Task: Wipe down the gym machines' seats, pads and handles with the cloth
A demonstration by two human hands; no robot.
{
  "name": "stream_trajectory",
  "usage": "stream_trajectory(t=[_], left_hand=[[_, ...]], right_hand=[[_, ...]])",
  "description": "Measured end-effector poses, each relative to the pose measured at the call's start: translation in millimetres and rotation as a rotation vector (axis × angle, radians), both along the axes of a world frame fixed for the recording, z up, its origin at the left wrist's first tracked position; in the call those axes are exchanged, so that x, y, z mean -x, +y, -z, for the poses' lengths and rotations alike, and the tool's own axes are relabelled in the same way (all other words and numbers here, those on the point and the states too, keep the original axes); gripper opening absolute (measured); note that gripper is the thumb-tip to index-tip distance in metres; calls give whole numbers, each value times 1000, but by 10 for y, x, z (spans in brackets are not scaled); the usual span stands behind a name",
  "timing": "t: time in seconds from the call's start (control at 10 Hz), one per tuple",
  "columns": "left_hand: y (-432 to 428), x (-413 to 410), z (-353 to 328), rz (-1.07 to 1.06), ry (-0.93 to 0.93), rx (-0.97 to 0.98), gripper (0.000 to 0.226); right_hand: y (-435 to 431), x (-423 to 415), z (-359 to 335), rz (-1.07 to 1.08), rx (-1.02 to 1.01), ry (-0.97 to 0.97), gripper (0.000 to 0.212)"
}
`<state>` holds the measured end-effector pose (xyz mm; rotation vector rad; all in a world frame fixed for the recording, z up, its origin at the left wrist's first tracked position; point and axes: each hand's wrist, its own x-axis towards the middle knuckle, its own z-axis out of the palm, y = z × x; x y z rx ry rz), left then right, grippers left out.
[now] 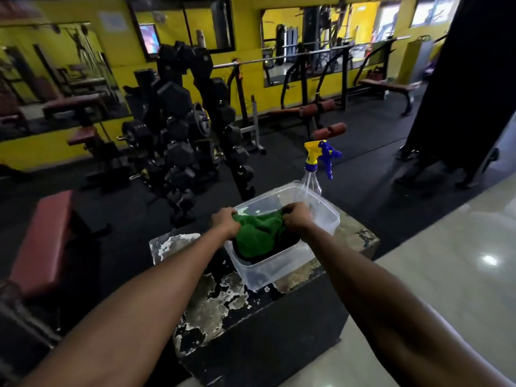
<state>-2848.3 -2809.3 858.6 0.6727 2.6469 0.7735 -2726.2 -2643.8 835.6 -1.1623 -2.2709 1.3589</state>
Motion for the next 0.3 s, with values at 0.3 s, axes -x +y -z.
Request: stream_trajectory(t=[0.3], left_hand=[[281,-170,24,30,-19,127,41]], right_hand=[[78,48,61,-185,-104,-173,30]])
